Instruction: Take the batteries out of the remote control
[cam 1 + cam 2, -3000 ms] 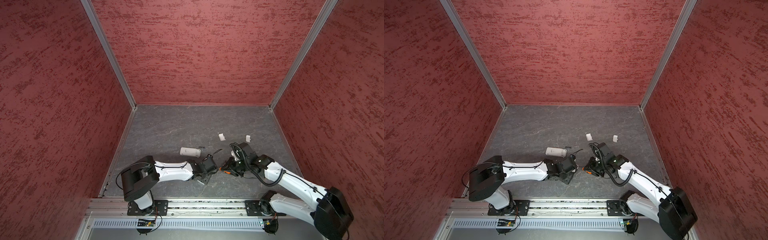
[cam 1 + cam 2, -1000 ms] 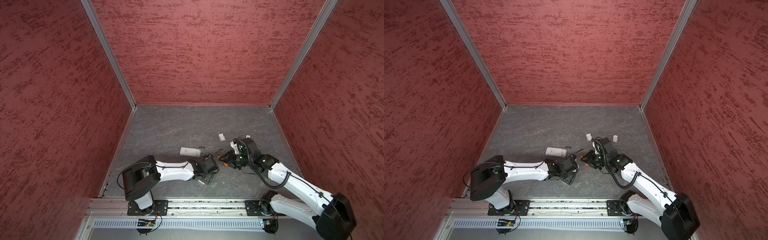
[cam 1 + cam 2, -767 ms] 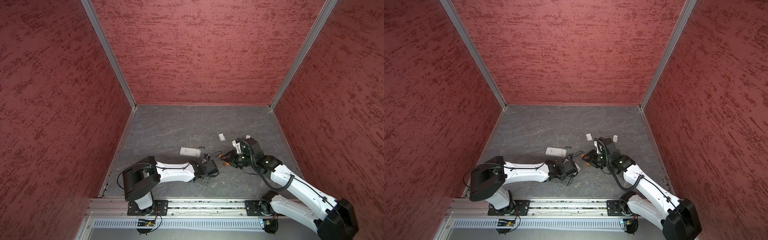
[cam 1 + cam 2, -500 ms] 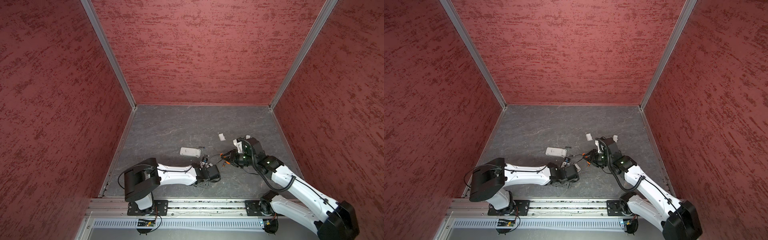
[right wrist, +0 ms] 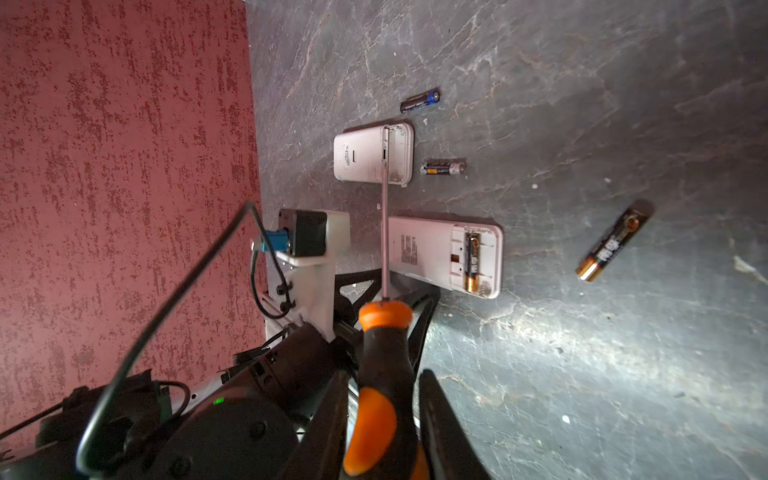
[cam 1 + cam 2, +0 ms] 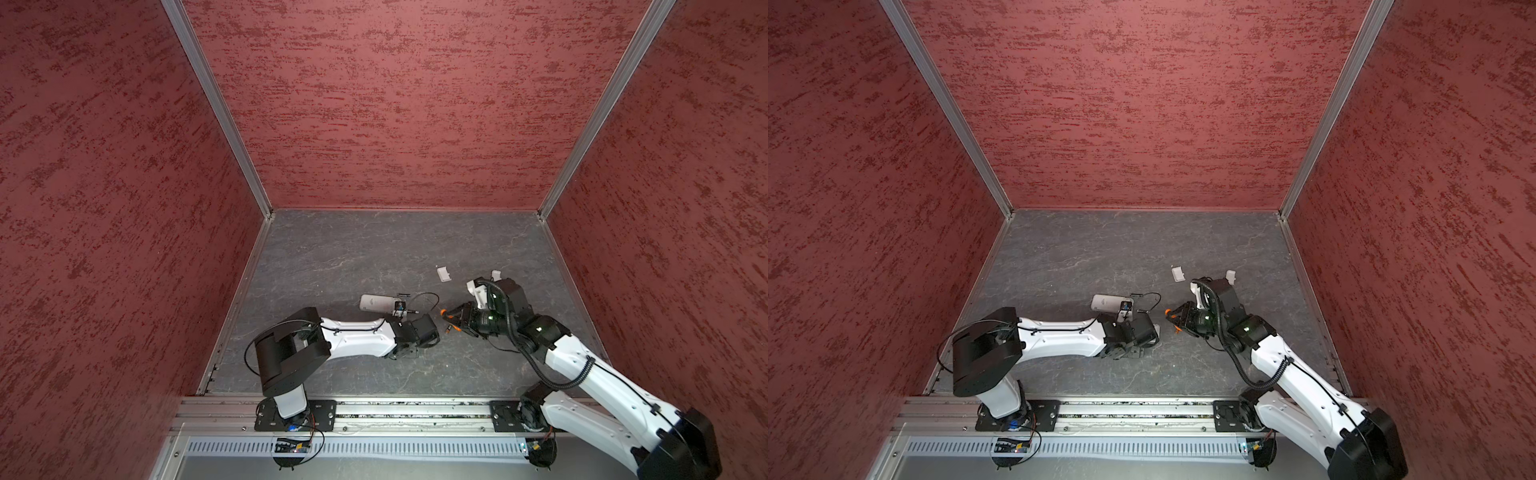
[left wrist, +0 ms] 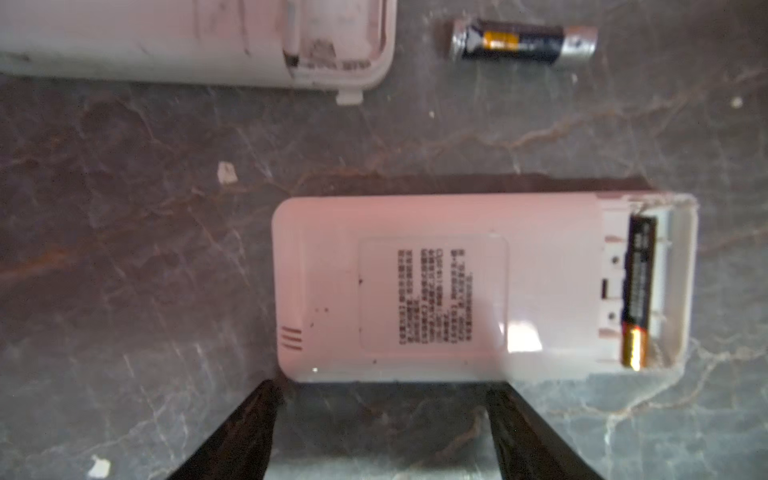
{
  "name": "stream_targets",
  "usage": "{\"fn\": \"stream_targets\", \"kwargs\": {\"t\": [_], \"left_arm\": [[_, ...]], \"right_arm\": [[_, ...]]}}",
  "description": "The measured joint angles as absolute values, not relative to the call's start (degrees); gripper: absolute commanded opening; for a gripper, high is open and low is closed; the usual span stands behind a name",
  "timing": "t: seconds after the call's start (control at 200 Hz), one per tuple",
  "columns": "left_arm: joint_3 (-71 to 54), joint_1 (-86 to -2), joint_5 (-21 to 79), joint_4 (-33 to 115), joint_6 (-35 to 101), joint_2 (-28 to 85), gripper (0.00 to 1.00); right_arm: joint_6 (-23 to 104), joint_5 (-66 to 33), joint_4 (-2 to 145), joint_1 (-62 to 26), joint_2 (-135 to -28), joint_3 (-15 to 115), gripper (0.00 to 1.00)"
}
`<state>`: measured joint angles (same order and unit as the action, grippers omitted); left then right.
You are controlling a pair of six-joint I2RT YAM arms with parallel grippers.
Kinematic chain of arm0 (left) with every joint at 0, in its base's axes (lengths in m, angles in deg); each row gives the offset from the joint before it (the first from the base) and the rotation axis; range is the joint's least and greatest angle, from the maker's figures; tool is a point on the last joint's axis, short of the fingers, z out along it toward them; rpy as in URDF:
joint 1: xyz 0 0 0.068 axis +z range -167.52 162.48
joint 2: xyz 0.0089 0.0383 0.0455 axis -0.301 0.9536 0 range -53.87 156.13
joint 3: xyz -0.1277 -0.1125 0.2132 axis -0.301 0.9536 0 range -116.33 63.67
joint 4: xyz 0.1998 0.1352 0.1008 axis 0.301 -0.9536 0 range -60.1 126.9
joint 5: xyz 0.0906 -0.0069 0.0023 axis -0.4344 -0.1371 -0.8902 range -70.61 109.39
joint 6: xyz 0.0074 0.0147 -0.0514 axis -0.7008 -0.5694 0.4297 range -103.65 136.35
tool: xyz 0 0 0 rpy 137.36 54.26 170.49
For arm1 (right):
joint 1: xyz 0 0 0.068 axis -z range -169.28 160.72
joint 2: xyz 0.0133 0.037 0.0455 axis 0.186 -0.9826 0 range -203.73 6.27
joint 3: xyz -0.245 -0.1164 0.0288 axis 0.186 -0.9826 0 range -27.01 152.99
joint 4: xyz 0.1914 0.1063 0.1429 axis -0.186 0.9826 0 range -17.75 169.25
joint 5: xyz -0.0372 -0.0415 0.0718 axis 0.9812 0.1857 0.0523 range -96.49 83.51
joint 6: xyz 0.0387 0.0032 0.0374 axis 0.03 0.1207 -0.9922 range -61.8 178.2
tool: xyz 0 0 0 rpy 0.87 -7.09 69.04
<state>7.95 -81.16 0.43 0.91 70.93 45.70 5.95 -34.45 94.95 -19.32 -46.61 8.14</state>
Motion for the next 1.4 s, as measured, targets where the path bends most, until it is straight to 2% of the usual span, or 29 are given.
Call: {"fn": "stream_targets", "kwargs": {"t": [0.471,0.792,1.398], "left_arm": [[7.8,-76.7,0.3,3.9,65.6,45.8,0.78],[12.9,-72.9,4.5,0.0,61.4,37.0,0.78],[12.9,-65.9,12.2,6.1,61.7,34.7,0.75]], "right_arm": [[9.9,-34.5,101.1,-19.1,-44.5,6.6,0.0],[20.9,-34.4,111.6,-18.1,-54.8,17.2,0.0],[30.0,-38.3,112.5,-15.5,-66.8,17.8,0.0]]}}
